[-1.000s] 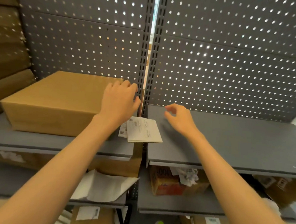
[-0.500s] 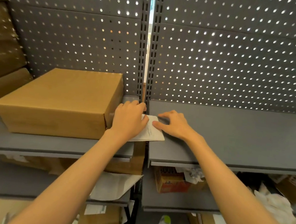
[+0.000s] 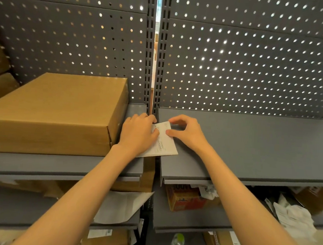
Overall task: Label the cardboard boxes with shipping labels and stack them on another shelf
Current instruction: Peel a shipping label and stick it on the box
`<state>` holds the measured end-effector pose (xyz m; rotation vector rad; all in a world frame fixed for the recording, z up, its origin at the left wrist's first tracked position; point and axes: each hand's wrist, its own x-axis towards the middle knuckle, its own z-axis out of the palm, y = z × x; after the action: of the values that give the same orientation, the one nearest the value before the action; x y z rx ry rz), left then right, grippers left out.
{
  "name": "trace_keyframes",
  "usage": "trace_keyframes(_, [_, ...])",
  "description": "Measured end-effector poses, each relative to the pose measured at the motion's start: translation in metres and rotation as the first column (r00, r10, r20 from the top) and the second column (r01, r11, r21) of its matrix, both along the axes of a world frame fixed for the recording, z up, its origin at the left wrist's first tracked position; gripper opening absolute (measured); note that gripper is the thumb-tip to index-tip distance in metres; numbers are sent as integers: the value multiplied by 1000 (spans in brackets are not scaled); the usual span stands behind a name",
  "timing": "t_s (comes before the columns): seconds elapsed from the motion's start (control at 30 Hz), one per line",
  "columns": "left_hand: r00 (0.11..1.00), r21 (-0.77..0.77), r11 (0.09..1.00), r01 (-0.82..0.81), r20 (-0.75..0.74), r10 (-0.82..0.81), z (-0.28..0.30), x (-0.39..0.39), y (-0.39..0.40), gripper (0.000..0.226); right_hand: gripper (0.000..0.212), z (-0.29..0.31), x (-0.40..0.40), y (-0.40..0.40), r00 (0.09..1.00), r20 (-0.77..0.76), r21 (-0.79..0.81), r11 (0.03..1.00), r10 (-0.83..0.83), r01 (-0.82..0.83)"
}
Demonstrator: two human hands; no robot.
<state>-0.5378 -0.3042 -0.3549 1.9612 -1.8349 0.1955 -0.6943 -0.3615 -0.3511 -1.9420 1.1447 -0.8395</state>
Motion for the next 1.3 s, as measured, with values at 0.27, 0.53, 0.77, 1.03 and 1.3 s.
trace_keyframes(0.27, [992, -56, 998, 35, -123, -42, 6, 1, -1, 28, 18, 11, 6, 1, 989, 149, 86, 996, 22, -35])
trace_keyframes(0.53, [977, -102, 992, 74, -191, -93, 16, 4, 1, 25, 10, 17, 11, 0, 995, 102, -46, 999, 11, -7])
trace_keyframes(0.77, [906, -111, 985, 136, -389, -169, 25, 5, -4, 12, 11, 24, 7, -1, 991, 132, -23, 999, 26, -23])
trace_keyframes(1.03, [829, -204, 979, 28, -542, -137, 33, 7, -11, 10, 24, 33, -4, 5, 981, 159, 153, 979, 106, -131])
trace_keyframes(1.3, [733, -202, 968, -149, -679, -29, 36, 8, -17, 13, 20, 30, -12, 2, 967, 253, 249, 963, 37, -102])
